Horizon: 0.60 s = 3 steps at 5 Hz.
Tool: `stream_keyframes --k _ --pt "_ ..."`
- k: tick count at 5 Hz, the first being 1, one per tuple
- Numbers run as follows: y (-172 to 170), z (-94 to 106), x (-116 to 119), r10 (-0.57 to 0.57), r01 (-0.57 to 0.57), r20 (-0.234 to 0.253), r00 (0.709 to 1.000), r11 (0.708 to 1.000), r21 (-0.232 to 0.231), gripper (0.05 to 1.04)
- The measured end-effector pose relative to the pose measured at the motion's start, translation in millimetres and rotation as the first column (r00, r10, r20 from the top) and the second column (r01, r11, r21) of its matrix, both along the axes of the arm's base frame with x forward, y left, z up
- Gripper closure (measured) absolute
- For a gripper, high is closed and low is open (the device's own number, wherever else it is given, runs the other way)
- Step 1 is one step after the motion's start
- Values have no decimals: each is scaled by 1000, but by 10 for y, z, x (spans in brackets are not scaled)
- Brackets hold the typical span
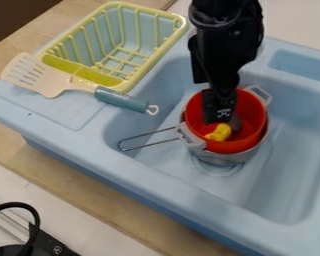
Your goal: Put the blue and white spatula into the yellow basket
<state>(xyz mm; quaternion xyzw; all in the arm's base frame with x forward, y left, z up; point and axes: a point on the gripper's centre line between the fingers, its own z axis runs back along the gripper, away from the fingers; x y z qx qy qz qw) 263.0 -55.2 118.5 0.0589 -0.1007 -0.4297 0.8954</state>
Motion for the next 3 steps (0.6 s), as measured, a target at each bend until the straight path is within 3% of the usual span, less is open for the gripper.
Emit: stream_keyframes --k 1,2,3 --pt "-7 -53 -41 -20 20 -31 999 1000 -2 85" --pt "47 -70 -143 -196 193 -108 975 981 -35 85" --pt "153 49 -226 -317 311 -103 943 948 -73 85"
